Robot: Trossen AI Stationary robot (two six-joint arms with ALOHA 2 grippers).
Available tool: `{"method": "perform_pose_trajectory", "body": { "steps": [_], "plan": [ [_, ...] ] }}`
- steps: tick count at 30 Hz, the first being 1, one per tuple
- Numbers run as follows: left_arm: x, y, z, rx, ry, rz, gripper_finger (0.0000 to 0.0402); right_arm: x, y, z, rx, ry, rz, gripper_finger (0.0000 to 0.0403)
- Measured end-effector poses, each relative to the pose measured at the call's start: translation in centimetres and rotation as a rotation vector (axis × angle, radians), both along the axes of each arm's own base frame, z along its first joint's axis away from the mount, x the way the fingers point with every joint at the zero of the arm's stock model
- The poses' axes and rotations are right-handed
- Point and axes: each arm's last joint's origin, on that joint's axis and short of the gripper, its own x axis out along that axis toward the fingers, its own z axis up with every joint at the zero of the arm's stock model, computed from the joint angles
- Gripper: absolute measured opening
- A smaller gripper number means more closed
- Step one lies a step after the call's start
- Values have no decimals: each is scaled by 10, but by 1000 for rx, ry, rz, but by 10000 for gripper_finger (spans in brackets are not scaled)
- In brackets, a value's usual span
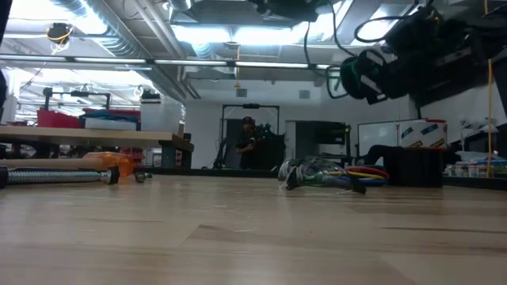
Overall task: Coil cords
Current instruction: Uncoil the green wire from the black spool
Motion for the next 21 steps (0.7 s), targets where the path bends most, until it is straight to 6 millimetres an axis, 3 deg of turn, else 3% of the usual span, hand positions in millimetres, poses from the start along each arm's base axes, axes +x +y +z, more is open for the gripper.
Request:
{"method": "perform_pose_trajectory", "body": {
  "steps": [7, 11, 16, 21],
  "plan": [
    [-7, 38, -15, -123, 109, 145, 1, 2, 2, 11, 5, -140, 146, 3],
    [-18, 44, -32, -243, 256, 236, 1, 6, -1, 22, -79, -254, 111, 3],
    [-30, 31, -46, -329, 420, 256, 1, 10, -10, 28, -215, -284, -201, 3],
    [-28, 6, -47, -377, 446, 125, 1, 8, -21, 19, -311, -127, -572, 3]
  ]
}}
